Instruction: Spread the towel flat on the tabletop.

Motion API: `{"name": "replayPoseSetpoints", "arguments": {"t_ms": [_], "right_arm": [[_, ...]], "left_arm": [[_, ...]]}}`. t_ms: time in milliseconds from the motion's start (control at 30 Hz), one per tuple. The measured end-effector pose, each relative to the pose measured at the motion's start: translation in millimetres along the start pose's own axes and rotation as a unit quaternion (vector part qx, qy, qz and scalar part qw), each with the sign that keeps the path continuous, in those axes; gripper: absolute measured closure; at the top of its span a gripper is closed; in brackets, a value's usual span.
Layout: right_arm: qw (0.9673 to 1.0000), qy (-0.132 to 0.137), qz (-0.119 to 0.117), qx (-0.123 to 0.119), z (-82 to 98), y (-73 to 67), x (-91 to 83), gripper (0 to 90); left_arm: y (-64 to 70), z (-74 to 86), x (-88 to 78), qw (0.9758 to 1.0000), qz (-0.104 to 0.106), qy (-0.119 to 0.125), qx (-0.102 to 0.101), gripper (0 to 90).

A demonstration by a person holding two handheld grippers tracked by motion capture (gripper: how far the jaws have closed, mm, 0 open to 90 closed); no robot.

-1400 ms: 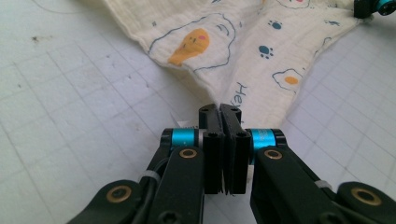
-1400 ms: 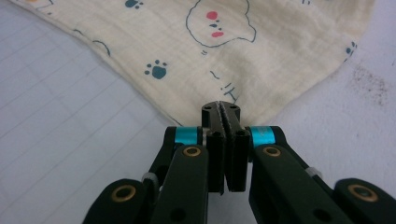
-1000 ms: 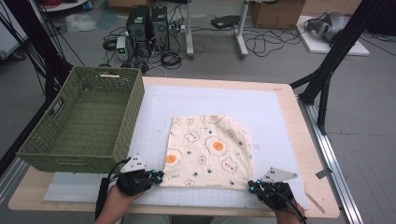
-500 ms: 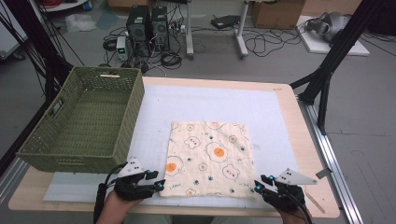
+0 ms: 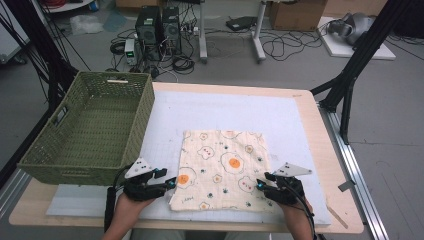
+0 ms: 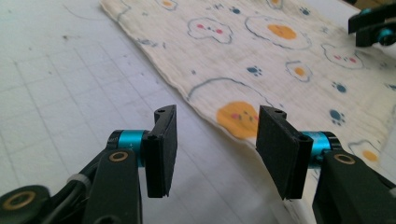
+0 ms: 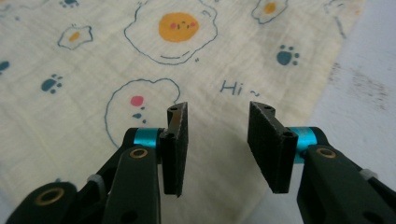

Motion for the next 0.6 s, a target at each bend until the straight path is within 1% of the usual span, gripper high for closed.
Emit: {"name": "replayPoseSetpoints", "arguments": {"t_ms": [67, 100, 167, 200, 233, 267, 367, 433, 467, 500, 533, 567, 600], "right_arm": [[0.9999, -0.011, 0.003, -0.008, 0.8, 0.4, 6.5, 61.9], [0.9999, -0.014, 0.001, -0.007, -0.3, 1.2, 7.5, 64.2], [0.9995, -0.024, -0.006, -0.017, -1.7, 1.1, 7.0, 78.9], [0.9993, -0.029, -0.006, -0.024, -1.6, 0.4, 6.2, 84.8], [0.9989, -0.036, -0.013, -0.026, -1.1, -1.4, 5.1, 88.1], [0.9986, -0.040, -0.014, -0.030, -0.7, -2.7, 3.9, 88.3], [0.9977, -0.059, -0.021, -0.025, 0.3, -2.9, -0.6, 88.3], [0.9969, -0.070, -0.023, -0.026, 0.8, -2.8, -2.6, 88.1], [0.9967, -0.074, -0.024, -0.024, 0.4, -2.5, -3.0, 87.0], [0.9964, -0.077, -0.025, -0.024, -0.1, -2.1, -2.9, 82.1], [0.9967, -0.071, -0.027, -0.029, -1.9, -0.9, -2.5, 76.6], [0.9974, -0.057, -0.034, -0.029, -5.5, -0.3, -2.3, 72.8], [0.9980, -0.043, -0.037, -0.028, -10.0, 1.4, -2.6, 68.4]], "left_arm": [[-6.8, -4.9, 3.3, 0.9999, -0.010, 0.006, -0.001, 48.5], [-9.9, -7.6, 4.8, 0.9999, -0.015, 0.009, -0.002, 48.5], [-15.4, -12.8, 8.6, 0.9997, -0.020, 0.012, 0.000, 48.5], [-17.9, -15.0, 10.9, 0.9997, -0.023, 0.012, -0.001, 48.5], [-19.5, -17.3, 13.7, 0.9995, -0.027, 0.014, -0.006, 48.4], [-20.9, -19.7, 16.1, 0.9994, -0.029, 0.016, -0.008, 48.4], [-21.6, -27.6, 23.4, 0.9992, -0.033, 0.018, -0.011, 47.9], [-23.1, -34.0, 28.2, 0.9991, -0.036, 0.019, -0.011, 47.5], [-24.3, -37.7, 30.5, 0.9990, -0.037, 0.021, -0.011, 46.7], [-25.9, -41.3, 32.7, 0.9990, -0.037, 0.023, -0.012, 46.0], [-27.7, -45.0, 34.8, 0.9987, -0.041, 0.029, -0.013, 45.9], [-29.9, -48.5, 37.3, 0.9985, -0.044, 0.031, -0.012, 45.7], [-32.3, -51.7, 39.5, 0.9981, -0.051, 0.033, -0.007, 45.5]]}}
Point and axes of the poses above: each handheld gripper's, and its own axes: x roughly forward along the jaws, z roughly out of its underside, y roughly to its right, the point moved 8 cm from there along x, roughly forward along the jaws, and after that the axes turned 7 degrees about y, right-handed, at the moved point
